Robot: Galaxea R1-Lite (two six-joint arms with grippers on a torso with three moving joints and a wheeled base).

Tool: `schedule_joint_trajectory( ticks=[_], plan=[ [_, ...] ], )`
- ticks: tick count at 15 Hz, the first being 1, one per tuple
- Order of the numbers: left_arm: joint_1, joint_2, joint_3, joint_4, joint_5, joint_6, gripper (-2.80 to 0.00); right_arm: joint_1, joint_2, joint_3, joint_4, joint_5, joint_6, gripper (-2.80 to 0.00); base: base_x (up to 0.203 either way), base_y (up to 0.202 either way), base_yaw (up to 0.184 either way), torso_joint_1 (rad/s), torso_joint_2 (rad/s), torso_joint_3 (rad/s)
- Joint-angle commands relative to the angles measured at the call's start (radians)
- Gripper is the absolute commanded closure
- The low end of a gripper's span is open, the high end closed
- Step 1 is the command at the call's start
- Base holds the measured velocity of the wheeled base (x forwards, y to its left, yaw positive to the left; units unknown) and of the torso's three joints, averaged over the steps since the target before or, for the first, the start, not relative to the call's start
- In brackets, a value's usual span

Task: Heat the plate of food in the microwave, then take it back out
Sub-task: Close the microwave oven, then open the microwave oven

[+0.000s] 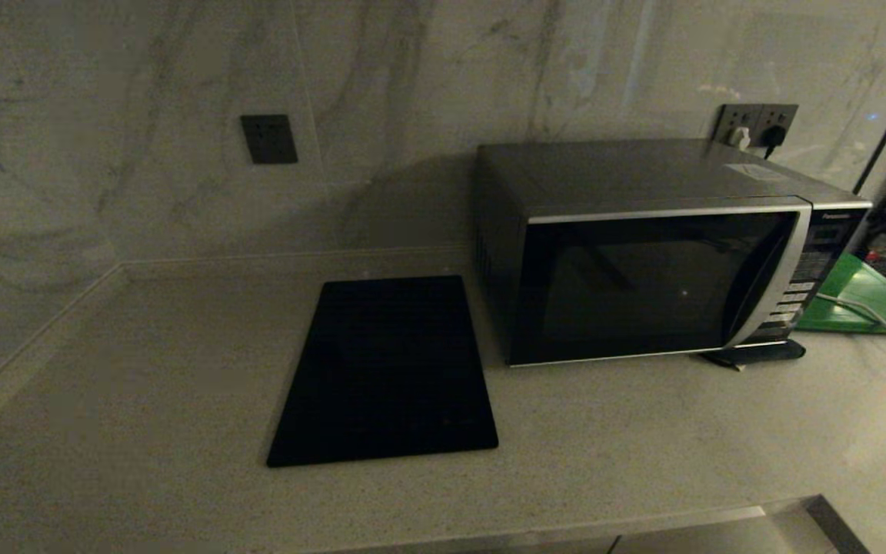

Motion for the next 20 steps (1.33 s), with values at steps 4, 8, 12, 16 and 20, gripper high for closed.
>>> schedule_joint_trajectory(
  ticks=[4,8,12,16,20],
  plan=[
    [0.000,0.002,0.000,0.000,0.001,-0.001,0.00,-0.296,0.102,0.076,-0.010,0.617,0.007,0.00,0.000,0.000,0.000,0.000,0.00,0.000],
    [0.000,0.002,0.000,0.000,0.001,-0.001,0.00,-0.371,0.258,0.075,-0.089,0.860,0.007,0.00,0.000,0.000,0.000,0.000,0.00,0.000],
    [0.000,0.002,0.000,0.000,0.001,-0.001,0.00,-0.403,0.382,0.080,-0.175,0.909,0.007,0.00,0.000,0.000,0.000,0.000,0.00,0.000],
    [0.000,0.002,0.000,0.000,0.001,-0.001,0.00,-0.389,0.473,0.074,-0.280,0.913,0.007,0.00,0.000,0.000,0.000,0.000,0.00,0.000],
    [0.000,0.002,0.000,0.000,0.001,-0.001,0.00,-0.352,0.526,0.063,-0.312,0.910,0.001,0.00,0.000,0.000,0.000,0.000,0.00,0.000]
  ],
)
